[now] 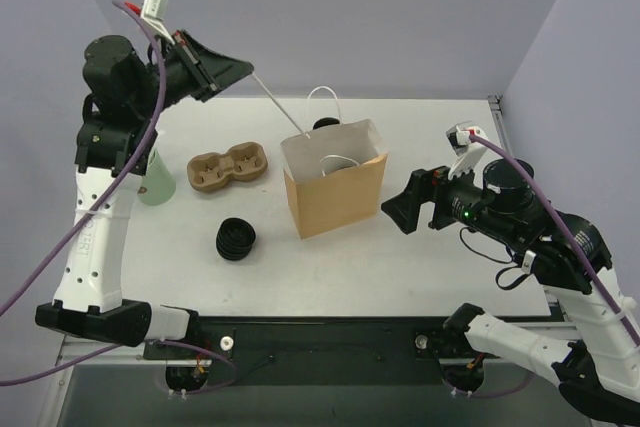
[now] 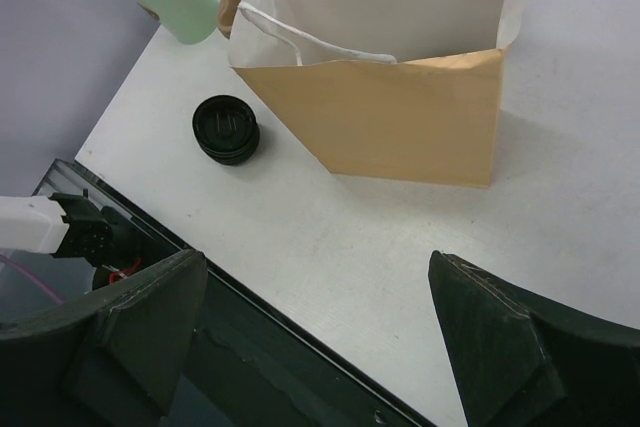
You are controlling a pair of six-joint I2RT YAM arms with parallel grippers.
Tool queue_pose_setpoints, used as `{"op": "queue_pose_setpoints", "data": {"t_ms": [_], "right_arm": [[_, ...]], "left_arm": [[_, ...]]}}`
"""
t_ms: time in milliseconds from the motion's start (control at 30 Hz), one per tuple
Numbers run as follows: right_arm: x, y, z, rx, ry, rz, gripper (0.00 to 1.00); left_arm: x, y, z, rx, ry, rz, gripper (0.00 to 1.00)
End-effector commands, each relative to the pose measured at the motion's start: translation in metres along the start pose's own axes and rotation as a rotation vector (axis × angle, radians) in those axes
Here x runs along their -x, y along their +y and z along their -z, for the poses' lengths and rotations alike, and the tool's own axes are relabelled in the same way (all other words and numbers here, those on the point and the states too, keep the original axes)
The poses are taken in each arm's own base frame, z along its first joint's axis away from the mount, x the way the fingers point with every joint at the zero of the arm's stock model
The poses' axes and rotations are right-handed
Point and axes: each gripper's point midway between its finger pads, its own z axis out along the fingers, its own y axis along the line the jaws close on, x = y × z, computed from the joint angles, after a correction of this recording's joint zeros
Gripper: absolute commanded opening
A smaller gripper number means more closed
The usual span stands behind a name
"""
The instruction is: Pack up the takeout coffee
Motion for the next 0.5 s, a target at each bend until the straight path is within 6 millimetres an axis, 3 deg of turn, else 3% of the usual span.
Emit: {"op": "queue_pose_setpoints", "data": {"t_ms": [0, 233, 267, 300, 400, 467], "right_arm": [[0.016, -0.002, 0.027, -0.012, -0.088, -0.014, 1.0], [0.011, -0.008, 0.029, -0.037, -0.078, -0.018, 1.0], [0.01, -0.009, 0.029, -0.044, -0.076, -0.021, 1.0], [0.01, -0.01, 0.029, -0.052, -0.076, -0.027, 1.0], [0.007, -0.016, 0.025, -0.09, -0.055, -0.046, 1.0], [0.008, -0.021, 0.022, -0.136, -0.044, -0.072, 1.0]], "left_arm": [[-0.035, 0.011, -0.009, -0.052, 0.065, 0.036, 0.0], [-0.084, 0.069, -0.023, 0.044, 0.162, 0.108, 0.02], [-0.087, 0.073, -0.024, 0.051, 0.172, 0.11, 0.07], [-0.09, 0.077, -0.025, 0.056, 0.179, 0.11, 0.22], [-0.091, 0.084, -0.022, 0.092, 0.183, 0.078, 0.46], [-0.088, 0.084, -0.02, 0.11, 0.187, 0.033, 0.53]]}}
